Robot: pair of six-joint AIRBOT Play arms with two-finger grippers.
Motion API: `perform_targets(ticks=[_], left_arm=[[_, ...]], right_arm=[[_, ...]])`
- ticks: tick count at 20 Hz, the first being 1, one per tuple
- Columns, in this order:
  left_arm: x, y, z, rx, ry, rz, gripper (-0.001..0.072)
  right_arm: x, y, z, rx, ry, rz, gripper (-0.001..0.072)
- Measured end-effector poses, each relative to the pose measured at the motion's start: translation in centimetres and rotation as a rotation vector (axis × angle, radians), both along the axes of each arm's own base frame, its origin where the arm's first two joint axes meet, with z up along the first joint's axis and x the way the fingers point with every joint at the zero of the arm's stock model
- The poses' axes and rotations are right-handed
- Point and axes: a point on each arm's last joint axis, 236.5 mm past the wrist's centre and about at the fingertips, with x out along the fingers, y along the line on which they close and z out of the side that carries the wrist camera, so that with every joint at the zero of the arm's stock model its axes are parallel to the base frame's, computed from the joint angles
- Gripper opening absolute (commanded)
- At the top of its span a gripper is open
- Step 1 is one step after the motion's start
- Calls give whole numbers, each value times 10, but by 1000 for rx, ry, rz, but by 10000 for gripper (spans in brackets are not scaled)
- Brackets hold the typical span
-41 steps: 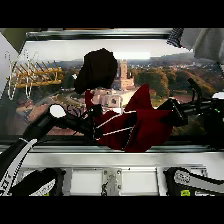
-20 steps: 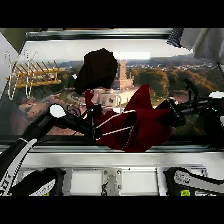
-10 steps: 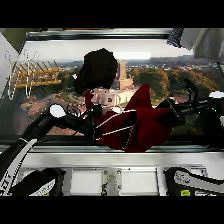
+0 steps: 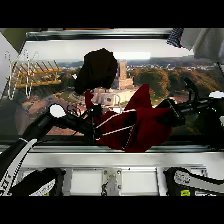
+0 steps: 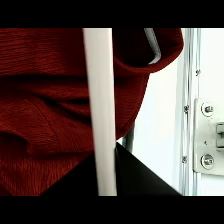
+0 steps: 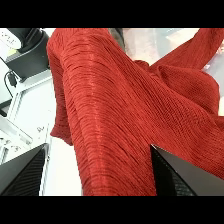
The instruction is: Fold the clothes and pants, and hang the long-sleeved shirts on hangers.
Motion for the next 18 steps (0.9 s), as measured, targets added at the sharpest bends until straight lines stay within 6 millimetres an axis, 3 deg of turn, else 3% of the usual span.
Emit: perform_targets(ticks=[4, 5, 6, 7, 18], left_arm=[[0, 0, 0, 0, 0, 0, 18], [0, 0, 0, 0, 0, 1, 18], [0, 0, 0, 0, 0, 1, 18], [0, 0, 0, 0, 0, 0, 17], [-1, 0, 0, 1, 3, -1, 18]], right_arm=[[0, 0, 0, 0, 0, 0, 698], [0, 0, 0, 0, 0, 0, 557], [0, 0, 0, 1, 0, 0, 201], [0, 0, 0, 1, 0, 0, 35], [0, 0, 1, 2, -3, 1, 29]])
